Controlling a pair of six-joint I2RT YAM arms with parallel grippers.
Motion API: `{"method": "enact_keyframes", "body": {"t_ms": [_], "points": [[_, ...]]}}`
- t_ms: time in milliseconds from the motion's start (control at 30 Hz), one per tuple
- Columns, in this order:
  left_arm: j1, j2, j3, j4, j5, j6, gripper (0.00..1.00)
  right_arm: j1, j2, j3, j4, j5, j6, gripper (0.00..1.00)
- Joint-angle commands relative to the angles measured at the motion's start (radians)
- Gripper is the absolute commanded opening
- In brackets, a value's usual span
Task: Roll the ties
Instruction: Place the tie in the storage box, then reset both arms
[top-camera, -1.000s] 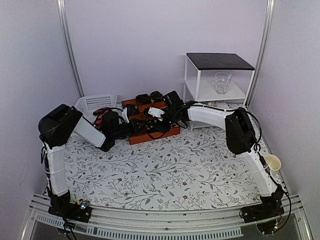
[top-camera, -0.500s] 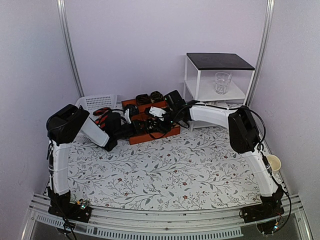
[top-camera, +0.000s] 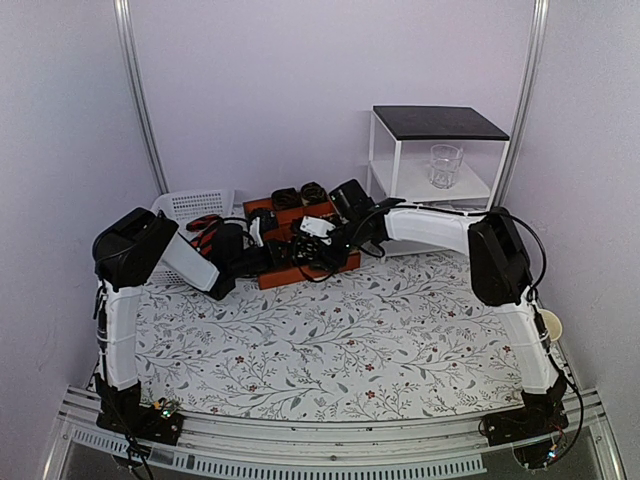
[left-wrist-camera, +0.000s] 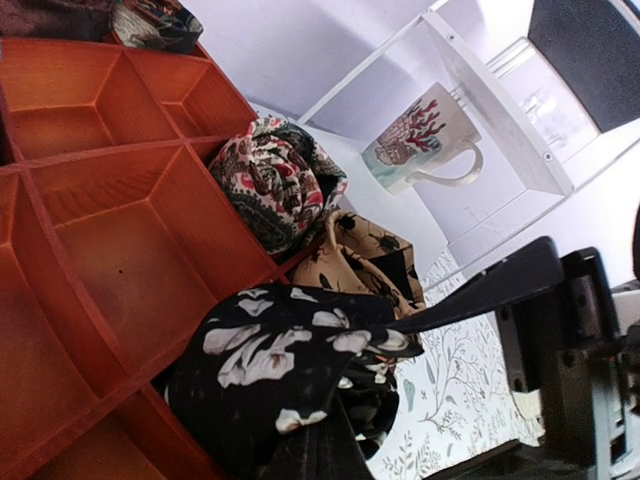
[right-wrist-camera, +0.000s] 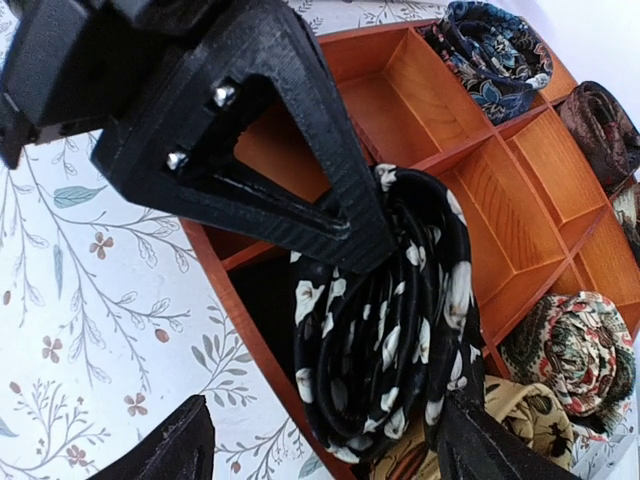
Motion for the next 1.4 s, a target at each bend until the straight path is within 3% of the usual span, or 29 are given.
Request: {"method": "enact_keyframes", "body": {"t_ms": [0,367,667,733,767,867,1000,1100,1133,1167,1200,1367], "points": [[0.020,0.004,0.008,-0.064,-0.015,0.025,0.00,0.001,-0.127,-0.028,-0.005,0.015,0.035,0.78],[0.020,-0.129,-0.036,-0.131,0.021,0.034,0.01,-0.001,-0.378,-0.275,0.078,0.077,0.225,0.79],[0.020,-0.280,-0.096,-0.195,0.044,0.022,0.12,0.041,-0.726,-0.650,0.337,0.041,0.468,0.79],[0.020,-0.325,-0.123,-0.206,0.044,0.014,0.13,0.065,-0.797,-0.718,0.364,0.074,0.535,0.86],[0.019,-0.352,-0.137,-0.217,0.041,0.011,0.14,0.075,-0.830,-0.748,0.373,0.112,0.562,0.97],[0.018,-0.452,-0.162,-0.315,0.016,0.027,0.25,0.094,-0.910,-0.789,0.331,0.215,0.740,1.00],[0.012,-0.652,-0.172,-0.556,-0.076,0.104,0.40,0.103,-1.026,-0.786,0.119,0.365,0.960,1.00],[0.002,-0.834,-0.171,-0.747,-0.152,0.173,0.51,0.102,-1.153,-0.820,0.019,0.396,1.090,1.00],[0.001,-0.893,-0.164,-0.814,-0.172,0.192,0.62,0.103,-1.199,-0.851,0.013,0.407,1.119,1.00],[-0.001,-0.947,-0.153,-0.875,-0.177,0.212,0.87,0.102,-1.254,-0.886,0.013,0.424,1.143,1.00],[-0.002,-0.999,-0.141,-0.933,-0.177,0.230,0.97,0.102,-1.309,-0.919,0.012,0.446,1.186,1.00],[-0.004,-1.213,-0.076,-1.194,-0.181,0.282,0.99,0.102,-1.534,-1.010,-0.060,0.526,1.309,1.00]]}}
